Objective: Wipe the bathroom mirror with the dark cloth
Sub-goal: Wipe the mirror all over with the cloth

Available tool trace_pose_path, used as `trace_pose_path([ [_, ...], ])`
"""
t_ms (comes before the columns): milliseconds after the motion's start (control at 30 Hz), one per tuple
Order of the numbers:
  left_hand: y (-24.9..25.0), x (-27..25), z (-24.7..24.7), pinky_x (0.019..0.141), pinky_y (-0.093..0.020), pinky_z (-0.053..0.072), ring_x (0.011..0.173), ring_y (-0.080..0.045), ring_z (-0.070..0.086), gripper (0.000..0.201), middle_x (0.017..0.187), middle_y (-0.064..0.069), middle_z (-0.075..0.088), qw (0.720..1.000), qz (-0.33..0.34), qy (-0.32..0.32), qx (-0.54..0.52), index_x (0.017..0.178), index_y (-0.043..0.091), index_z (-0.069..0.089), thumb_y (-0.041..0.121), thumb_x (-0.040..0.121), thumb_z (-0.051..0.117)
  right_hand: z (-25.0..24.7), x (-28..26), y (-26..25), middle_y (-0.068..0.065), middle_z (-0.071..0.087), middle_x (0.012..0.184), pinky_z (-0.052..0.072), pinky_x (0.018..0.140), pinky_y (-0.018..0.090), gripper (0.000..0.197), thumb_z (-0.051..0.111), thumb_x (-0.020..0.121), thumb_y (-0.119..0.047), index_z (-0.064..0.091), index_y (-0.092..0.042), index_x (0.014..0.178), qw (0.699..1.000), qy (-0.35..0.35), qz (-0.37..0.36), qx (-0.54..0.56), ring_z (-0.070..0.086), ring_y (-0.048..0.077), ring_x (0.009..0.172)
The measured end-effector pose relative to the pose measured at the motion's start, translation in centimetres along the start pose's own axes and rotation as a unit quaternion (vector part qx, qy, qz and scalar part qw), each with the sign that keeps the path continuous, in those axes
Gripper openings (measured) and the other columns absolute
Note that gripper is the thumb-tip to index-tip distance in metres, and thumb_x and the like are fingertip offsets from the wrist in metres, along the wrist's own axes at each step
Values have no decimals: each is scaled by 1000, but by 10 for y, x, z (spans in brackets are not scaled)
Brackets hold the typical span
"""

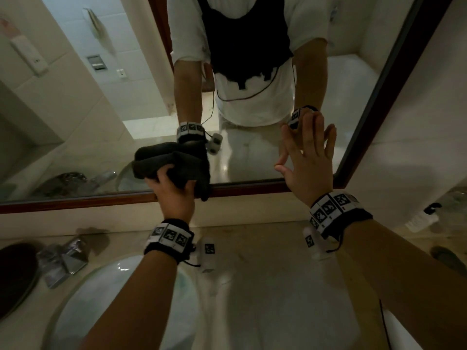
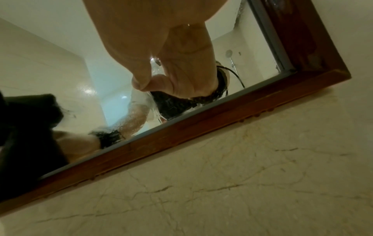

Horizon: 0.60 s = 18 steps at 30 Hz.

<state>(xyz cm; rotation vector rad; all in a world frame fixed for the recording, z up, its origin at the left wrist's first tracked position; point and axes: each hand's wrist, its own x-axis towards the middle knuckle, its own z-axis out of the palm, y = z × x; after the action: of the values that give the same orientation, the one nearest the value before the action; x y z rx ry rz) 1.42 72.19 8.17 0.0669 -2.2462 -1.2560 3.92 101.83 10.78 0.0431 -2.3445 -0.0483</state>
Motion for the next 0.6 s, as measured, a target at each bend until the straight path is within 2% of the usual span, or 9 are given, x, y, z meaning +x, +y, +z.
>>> trace_pose_path([
  [133,-12,14,-22,110,-36,40,125,-30,45,63,144,-18,25,1000,-6,-1,21,128,12,44,-2,76,75,0,1,-2,20,3,161,-10,119,55,112,78,72,-51,9,-27,157,1000,-8,4,6,-19,30,149],
  [233,-11,11,-20,110,-38,41,125,-30,45,64,144,-18,25,1000,-2,3,11,129,12,43,-2,76,75,-1,0,-3,23,9,161,-13,118,53,112,80,71,-49,13,-25,157,1000,-5,7,9,-6,37,150],
  [367,-11,6,-13,109,-43,42,126,-33,45,64,144,-20,25,1000,-9,17,12,130,16,43,1,77,76,0,1,-4,20,2,162,-15,118,53,111,80,71,-45,12,-26,157,1000,-9,15,22,-20,29,148],
  [467,-4,-1,0,106,-46,45,124,-30,47,61,142,-17,29,1000,-8,22,-12,128,24,43,8,79,76,-1,1,-6,19,1,162,-13,118,54,111,81,72,-42,12,-27,157,999,-11,19,34,-22,28,148],
  [600,32,-25,44,105,-40,44,121,-18,45,52,137,-11,33,998,27,1,-61,129,12,47,10,84,73,0,0,-6,16,-4,162,-12,118,55,109,80,73,-43,11,-27,157,999,-24,18,22,-25,30,147],
])
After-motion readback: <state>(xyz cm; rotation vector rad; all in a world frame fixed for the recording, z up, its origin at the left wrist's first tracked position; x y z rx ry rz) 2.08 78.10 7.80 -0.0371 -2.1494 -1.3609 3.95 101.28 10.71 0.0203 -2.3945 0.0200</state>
